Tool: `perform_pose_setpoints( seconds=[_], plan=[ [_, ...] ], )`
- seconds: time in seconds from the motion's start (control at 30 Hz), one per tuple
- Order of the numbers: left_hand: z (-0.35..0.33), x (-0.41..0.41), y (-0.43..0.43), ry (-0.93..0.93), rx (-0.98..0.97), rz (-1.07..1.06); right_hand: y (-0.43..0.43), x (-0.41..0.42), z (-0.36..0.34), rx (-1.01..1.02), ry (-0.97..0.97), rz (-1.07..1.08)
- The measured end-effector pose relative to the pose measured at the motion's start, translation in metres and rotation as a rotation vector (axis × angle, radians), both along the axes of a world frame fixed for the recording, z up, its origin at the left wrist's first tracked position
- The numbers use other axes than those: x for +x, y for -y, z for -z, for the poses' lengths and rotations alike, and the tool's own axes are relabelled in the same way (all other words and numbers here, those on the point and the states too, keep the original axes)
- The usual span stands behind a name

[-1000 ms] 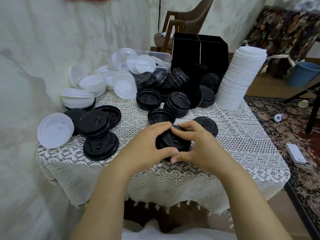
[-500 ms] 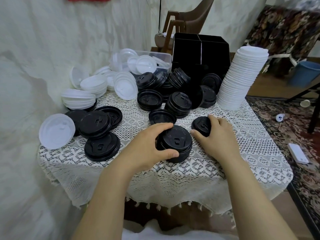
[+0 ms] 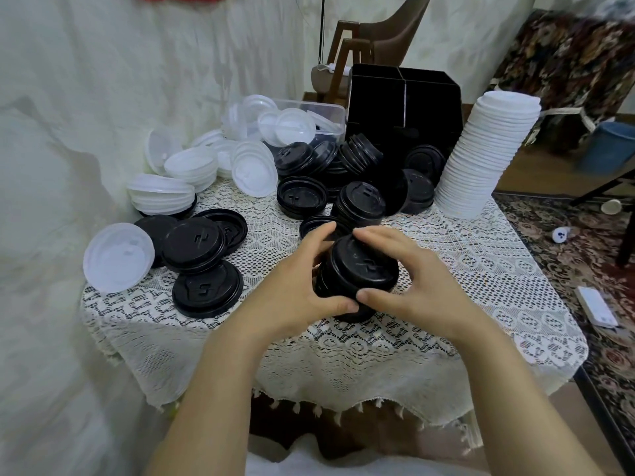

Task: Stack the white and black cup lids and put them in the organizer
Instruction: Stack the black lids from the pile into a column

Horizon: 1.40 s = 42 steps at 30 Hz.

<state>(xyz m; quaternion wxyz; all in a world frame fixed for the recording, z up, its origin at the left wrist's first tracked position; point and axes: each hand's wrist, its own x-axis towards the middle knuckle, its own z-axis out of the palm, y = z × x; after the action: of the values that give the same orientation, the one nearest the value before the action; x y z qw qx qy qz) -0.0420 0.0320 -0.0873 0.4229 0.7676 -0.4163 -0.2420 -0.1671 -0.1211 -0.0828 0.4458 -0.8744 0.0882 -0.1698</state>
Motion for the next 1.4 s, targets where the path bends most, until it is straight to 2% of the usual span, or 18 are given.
perform_pose_setpoints(
  seconds=[0.3, 0.53, 0.63, 0.77, 1.03, 1.27, 1.4],
  plan=[
    [0.001, 0.002, -0.003, -0.005, 0.029, -0.002, -0.003, 0.002, 0.0, -0.037, -0.128, -0.052],
    [-0.018, -0.01, -0.006, 0.12, -0.037, -0.009, -0.002, 0.002, 0.003, -0.001, -0.173, -0.037],
    [-0.018, -0.015, 0.0, 0.221, 0.006, -0.004, -0.002, 0.003, 0.003, 0.053, -0.185, -0.017],
    [-0.015, -0.015, 0.002, 0.232, 0.031, 0.013, 0.0, 0.003, 0.005, 0.078, -0.193, -0.011],
    [-0.014, -0.012, 0.004, 0.235, 0.079, 0.02, 0.0, 0.001, 0.002, -0.008, -0.263, -0.097],
    [-0.011, -0.01, 0.003, 0.172, 0.065, 0.004, 0.0, -0.001, 0.0, 0.135, -0.288, -0.171],
    [-0.01, -0.012, 0.003, 0.199, 0.064, 0.004, -0.009, 0.0, -0.001, 0.275, -0.253, -0.107]
  ],
)
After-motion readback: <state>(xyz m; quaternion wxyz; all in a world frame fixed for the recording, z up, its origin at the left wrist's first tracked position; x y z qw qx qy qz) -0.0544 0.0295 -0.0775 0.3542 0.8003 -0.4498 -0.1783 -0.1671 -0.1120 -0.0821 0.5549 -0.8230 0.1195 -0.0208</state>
